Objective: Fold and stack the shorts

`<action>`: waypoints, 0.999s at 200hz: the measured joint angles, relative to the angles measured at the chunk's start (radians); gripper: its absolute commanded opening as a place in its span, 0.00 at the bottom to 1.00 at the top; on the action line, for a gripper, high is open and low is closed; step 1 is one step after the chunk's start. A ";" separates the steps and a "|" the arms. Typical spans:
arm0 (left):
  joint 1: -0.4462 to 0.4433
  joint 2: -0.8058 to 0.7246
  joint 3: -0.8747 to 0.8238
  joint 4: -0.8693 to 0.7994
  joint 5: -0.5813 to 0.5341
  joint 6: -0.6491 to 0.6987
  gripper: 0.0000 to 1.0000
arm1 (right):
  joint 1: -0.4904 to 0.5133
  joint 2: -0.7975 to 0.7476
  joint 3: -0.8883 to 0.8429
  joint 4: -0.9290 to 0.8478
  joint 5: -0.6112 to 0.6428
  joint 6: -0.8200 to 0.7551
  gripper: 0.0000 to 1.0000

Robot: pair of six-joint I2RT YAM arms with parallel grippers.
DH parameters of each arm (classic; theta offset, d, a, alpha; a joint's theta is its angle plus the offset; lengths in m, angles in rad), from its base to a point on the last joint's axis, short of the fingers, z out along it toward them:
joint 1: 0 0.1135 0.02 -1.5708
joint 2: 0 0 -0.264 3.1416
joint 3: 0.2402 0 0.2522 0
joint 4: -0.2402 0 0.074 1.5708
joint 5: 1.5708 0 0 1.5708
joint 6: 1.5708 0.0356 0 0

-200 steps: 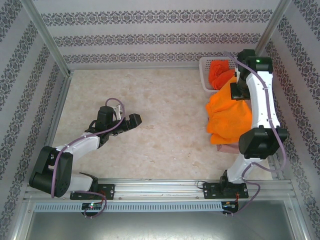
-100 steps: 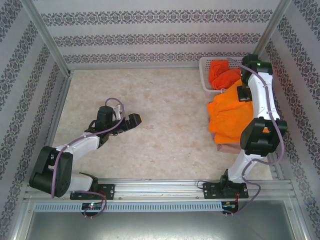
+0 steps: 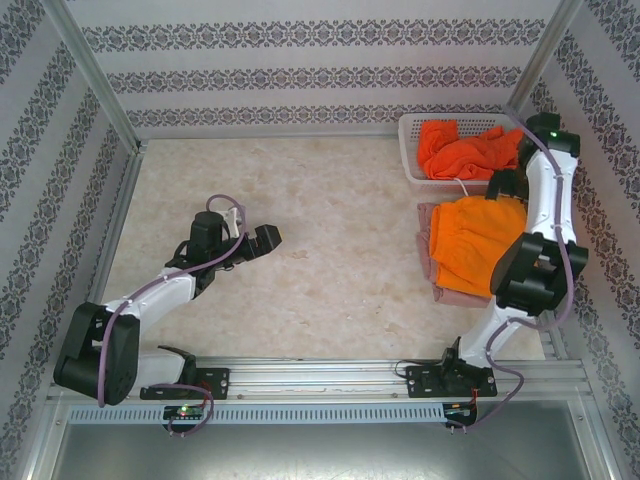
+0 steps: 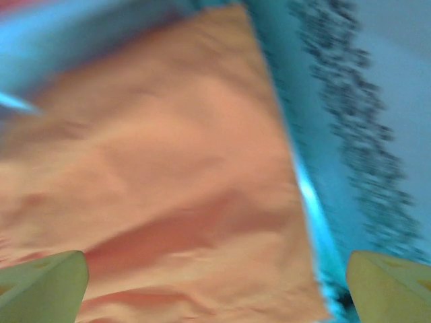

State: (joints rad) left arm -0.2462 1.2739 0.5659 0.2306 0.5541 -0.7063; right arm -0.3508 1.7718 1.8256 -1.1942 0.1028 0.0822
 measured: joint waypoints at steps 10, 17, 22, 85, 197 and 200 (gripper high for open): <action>0.000 0.000 -0.001 0.000 -0.005 0.000 1.00 | 0.011 -0.056 -0.036 0.053 -0.119 0.036 0.98; 0.000 0.000 -0.002 0.000 -0.007 0.000 1.00 | 0.026 -0.093 -0.063 0.096 -0.193 0.061 0.98; 0.000 0.000 -0.002 0.000 -0.009 0.000 1.00 | 0.042 -0.118 -0.080 0.126 -0.244 0.079 0.98; 0.000 -0.011 -0.003 -0.013 -0.013 0.000 1.00 | 0.250 0.046 0.100 0.268 -0.251 0.134 0.98; 0.007 -0.060 -0.013 -0.078 -0.034 0.012 1.00 | 0.188 0.709 0.734 0.177 -0.062 0.188 0.98; 0.007 -0.062 -0.013 -0.080 -0.035 0.012 1.00 | 0.187 0.718 0.742 0.175 -0.061 0.189 0.98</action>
State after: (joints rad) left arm -0.2390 1.2121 0.5533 0.1509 0.5194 -0.6941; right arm -0.1635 2.4897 2.5675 -1.0195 0.0414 0.2714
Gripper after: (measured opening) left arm 0.999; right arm 0.978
